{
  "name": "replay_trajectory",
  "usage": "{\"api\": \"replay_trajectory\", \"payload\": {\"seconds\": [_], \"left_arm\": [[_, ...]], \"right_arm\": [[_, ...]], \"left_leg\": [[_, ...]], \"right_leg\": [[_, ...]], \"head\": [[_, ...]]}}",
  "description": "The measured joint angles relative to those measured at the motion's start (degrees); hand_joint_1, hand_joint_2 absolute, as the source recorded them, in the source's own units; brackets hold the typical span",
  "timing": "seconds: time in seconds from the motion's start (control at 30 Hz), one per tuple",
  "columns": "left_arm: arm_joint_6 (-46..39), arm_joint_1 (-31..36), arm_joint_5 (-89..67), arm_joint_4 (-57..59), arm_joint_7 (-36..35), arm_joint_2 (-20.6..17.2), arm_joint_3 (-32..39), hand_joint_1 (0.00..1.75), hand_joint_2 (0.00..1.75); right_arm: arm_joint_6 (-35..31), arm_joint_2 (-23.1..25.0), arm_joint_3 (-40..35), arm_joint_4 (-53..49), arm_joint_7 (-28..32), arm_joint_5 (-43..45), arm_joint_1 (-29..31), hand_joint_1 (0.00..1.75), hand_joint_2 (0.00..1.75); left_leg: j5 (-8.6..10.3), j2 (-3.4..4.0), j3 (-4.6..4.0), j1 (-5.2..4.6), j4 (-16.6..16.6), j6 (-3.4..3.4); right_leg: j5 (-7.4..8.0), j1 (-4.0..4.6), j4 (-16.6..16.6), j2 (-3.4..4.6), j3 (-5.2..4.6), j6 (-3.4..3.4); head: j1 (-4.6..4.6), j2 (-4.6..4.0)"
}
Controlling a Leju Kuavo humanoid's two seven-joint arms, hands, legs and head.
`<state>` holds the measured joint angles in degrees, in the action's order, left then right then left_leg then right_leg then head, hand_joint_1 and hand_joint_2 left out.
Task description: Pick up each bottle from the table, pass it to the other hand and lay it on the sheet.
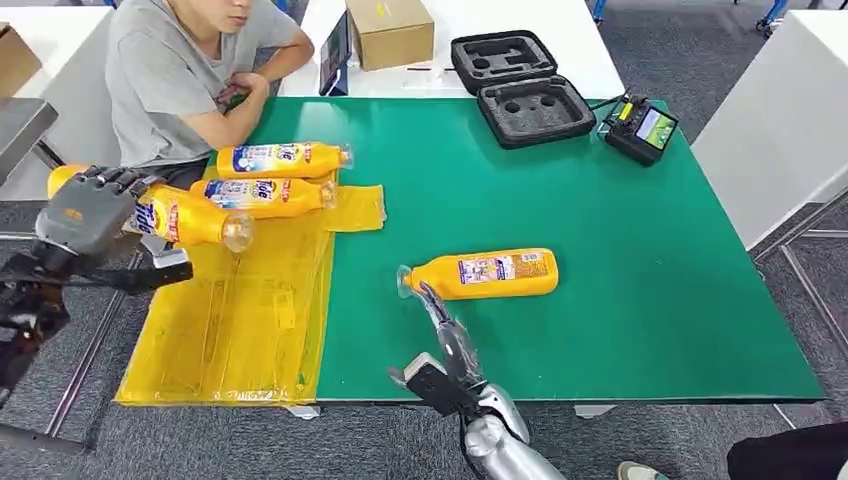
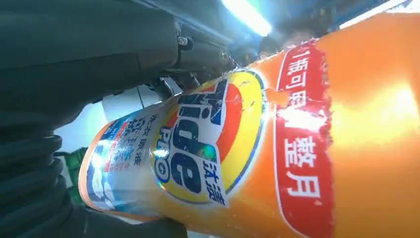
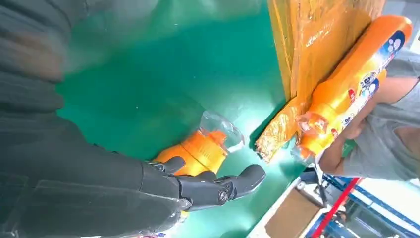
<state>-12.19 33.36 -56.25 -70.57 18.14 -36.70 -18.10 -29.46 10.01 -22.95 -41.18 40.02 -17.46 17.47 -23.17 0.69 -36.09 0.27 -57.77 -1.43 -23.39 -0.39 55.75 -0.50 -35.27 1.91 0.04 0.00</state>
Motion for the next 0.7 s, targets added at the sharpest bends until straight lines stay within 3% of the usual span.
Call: {"api": "replay_trajectory", "payload": {"seconds": [0.2,0.4,0.7], "left_arm": [[2.2,10.1,7.4,6.8,2.4,-0.1,-8.8,1.75,1.75],[1.0,10.0,10.3,11.4,2.7,4.1,-14.8,1.75,1.75],[1.3,10.1,11.4,13.5,2.8,5.6,-17.4,1.75,1.75]], "right_arm": [[-0.2,-0.2,-1.7,-0.3,0.0,1.7,0.8,0.00,1.75],[-0.3,-0.5,-2.5,-0.9,0.0,2.1,1.0,0.00,1.75],[-0.4,-0.8,-2.9,-1.0,0.0,2.2,0.9,0.00,1.75]], "left_leg": [[0.02,0.01,0.08,-0.04,0.0,0.02],[0.02,0.01,0.04,-0.05,0.0,0.02],[0.01,0.03,0.05,-0.03,0.0,0.04]], "right_leg": [[0.04,-0.03,0.0,0.03,0.04,-0.01],[0.04,-0.04,0.0,0.03,0.06,0.01],[0.03,-0.02,0.0,0.05,0.03,0.00]], "head": [[-0.04,0.00],[0.02,0.00],[0.00,0.00]]}}
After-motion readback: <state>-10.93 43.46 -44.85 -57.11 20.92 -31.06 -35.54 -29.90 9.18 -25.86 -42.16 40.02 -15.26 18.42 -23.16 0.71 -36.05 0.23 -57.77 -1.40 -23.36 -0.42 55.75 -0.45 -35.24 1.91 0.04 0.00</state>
